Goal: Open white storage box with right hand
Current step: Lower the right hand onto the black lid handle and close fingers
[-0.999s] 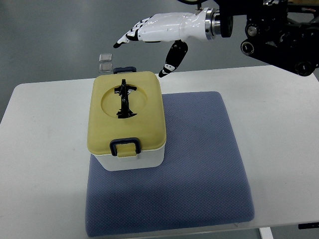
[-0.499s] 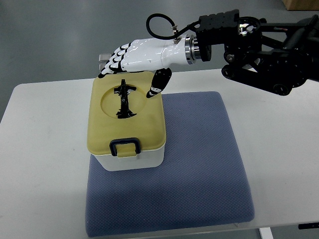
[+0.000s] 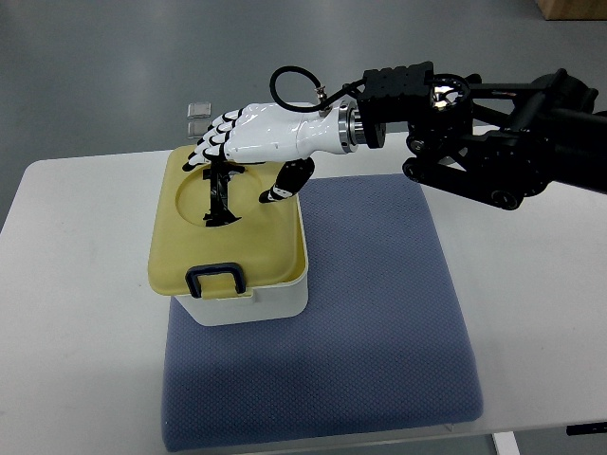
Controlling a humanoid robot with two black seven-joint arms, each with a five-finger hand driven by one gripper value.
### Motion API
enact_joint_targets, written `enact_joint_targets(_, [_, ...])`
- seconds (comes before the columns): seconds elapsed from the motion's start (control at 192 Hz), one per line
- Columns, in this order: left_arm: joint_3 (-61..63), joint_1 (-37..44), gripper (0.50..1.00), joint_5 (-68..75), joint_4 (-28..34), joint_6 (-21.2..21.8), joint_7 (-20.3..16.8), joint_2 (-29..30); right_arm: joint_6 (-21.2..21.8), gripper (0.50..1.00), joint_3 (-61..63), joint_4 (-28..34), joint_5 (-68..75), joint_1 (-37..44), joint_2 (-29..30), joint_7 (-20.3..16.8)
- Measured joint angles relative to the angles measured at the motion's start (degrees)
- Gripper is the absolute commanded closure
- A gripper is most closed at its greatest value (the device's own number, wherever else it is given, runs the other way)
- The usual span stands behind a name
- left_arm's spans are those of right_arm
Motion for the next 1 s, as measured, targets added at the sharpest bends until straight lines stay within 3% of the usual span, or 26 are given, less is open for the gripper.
enact_joint_targets(0.661, [-0.08, 0.00, 0.500, 0.00, 0.07, 0.02, -0.01, 0.00, -0.65, 0.601, 0.89, -0.93, 0.36, 0.28, 1.04, -0.05])
enact_joint_targets(0.895, [-0.03, 0.00, 0.500, 0.00, 0.02, 0.02, -0.01, 0.00, -1.92, 0.638, 1.07, -2.39, 0.75, 0.26, 3.55, -0.89])
enact_joint_targets(0.999, [-0.02, 0.00, 0.500, 0.00, 0.00, 0.02, -0.01, 0.00, -2.30, 0.697, 1.08, -2.96, 0.93, 0.18, 4.44, -1.21])
